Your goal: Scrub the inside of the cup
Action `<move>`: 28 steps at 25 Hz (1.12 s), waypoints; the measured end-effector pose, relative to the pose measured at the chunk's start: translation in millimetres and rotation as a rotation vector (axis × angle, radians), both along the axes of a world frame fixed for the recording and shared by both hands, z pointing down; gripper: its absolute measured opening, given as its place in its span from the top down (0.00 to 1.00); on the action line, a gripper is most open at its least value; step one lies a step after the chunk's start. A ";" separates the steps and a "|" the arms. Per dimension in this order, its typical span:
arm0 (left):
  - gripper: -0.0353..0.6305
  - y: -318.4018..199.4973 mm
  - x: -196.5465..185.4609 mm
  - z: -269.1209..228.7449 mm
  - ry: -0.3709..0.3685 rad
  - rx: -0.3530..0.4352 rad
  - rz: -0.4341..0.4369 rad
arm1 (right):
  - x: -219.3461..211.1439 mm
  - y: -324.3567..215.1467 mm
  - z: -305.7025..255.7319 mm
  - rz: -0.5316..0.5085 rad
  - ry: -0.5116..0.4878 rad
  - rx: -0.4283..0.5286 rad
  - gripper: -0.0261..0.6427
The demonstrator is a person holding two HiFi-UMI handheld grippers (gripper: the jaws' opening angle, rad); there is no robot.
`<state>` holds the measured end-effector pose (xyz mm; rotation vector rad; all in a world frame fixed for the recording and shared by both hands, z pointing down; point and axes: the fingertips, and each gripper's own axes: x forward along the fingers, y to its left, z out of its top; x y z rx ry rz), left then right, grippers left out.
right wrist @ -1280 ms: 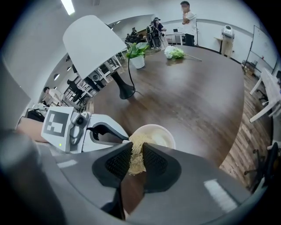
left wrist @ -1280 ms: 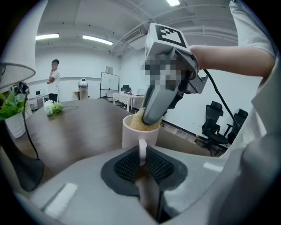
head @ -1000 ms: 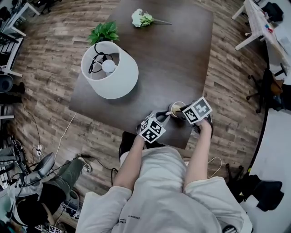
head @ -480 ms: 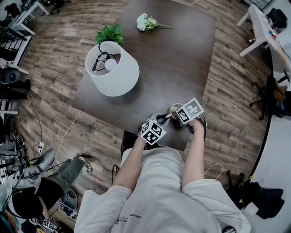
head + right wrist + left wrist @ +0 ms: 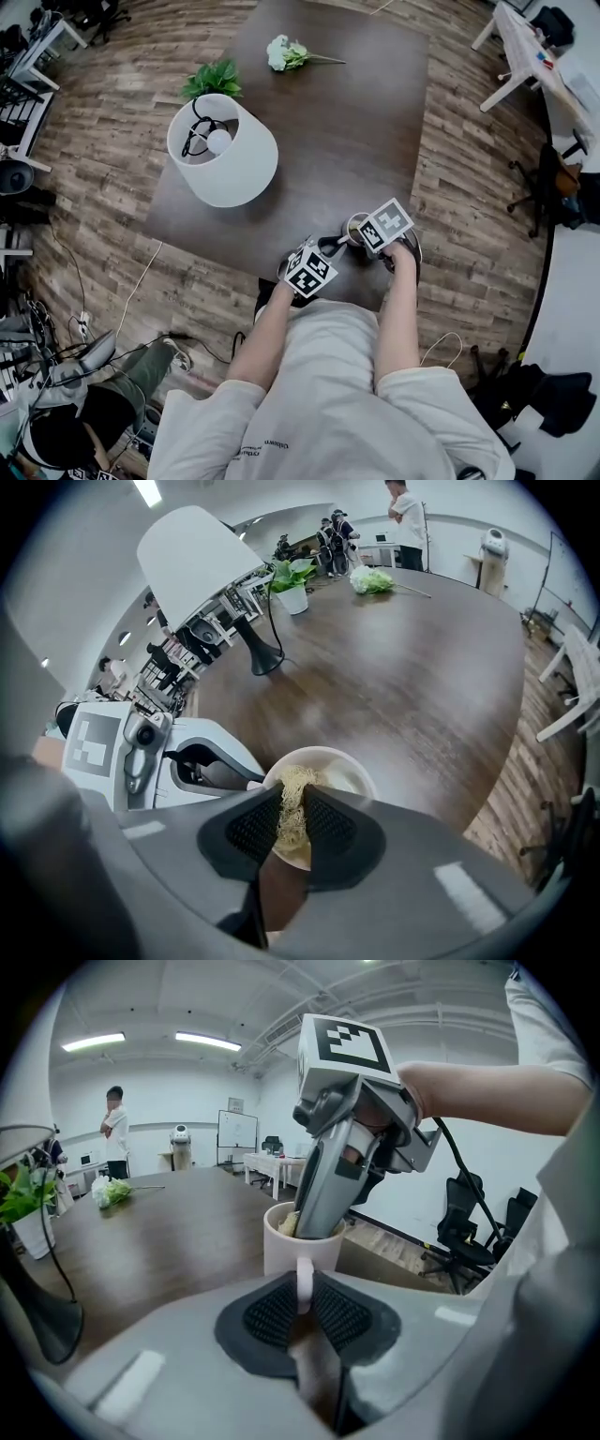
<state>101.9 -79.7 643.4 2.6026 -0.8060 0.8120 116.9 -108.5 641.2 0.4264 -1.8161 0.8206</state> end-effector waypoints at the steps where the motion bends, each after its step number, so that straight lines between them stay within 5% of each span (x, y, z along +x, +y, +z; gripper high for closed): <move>1: 0.87 -0.1 1.3 -0.3 -0.001 -0.001 0.014 | 0.3 -1.9 -0.3 0.008 0.005 0.006 0.83; 12: 0.87 -3.9 5.9 -2.2 0.001 -0.018 0.079 | 1.0 -22.5 -13.6 0.121 -0.035 0.064 0.83; 28: 0.87 -0.1 1.2 -1.1 0.012 -0.014 0.015 | 5.9 -38.5 -22.6 0.192 -0.064 0.182 0.83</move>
